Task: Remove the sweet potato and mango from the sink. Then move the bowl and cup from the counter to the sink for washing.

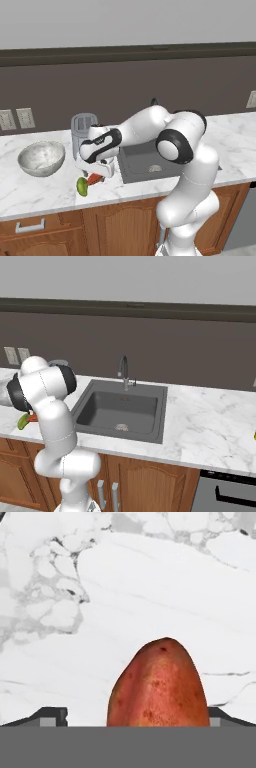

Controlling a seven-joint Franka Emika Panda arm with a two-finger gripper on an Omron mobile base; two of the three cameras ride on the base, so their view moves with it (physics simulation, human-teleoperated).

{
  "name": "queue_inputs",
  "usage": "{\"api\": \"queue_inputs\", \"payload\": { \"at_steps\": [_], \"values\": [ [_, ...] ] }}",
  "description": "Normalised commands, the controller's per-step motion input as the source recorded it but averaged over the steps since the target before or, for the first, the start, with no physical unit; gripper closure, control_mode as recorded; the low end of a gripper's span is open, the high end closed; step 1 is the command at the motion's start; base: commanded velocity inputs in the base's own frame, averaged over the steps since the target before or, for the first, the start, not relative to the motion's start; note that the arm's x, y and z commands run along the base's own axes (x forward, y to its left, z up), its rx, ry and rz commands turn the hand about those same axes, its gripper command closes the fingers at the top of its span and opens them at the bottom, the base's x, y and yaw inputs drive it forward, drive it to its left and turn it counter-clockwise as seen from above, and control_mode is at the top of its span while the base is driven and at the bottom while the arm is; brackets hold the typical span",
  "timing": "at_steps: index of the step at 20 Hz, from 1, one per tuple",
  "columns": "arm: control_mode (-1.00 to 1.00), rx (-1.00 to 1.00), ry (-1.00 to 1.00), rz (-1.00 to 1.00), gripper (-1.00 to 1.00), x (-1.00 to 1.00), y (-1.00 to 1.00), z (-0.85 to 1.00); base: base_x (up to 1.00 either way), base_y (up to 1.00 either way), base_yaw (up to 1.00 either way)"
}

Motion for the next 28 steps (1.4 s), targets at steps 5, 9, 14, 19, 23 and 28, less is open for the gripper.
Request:
{"api": "queue_inputs", "payload": {
  "at_steps": [5, 9, 14, 19, 23, 28],
  "values": [
    [-1.0, 0.0, 0.0, 0.03, -1.0, -0.04, 0.0, 0.12, 0.0, 0.0, 0.0],
    [-1.0, 0.0, 0.0, 0.03, -1.0, -0.09, 0.01, 0.22, 0.0, 0.0, 0.0],
    [-1.0, 0.0, 0.0, 0.03, -1.0, -0.13, 0.0, 0.22, 0.0, 0.0, 0.0],
    [-1.0, -0.04, 0.01, 0.09, -1.0, -0.03, -0.07, 0.03, 0.0, 0.0, 0.0],
    [-1.0, -0.05, -0.13, 0.28, -1.0, -0.01, -0.08, -0.02, 0.0, 0.0, 0.0],
    [-1.0, -0.02, -0.09, 0.25, -1.0, 0.03, -0.05, -0.05, 0.0, 0.0, 0.0]
  ]
}}
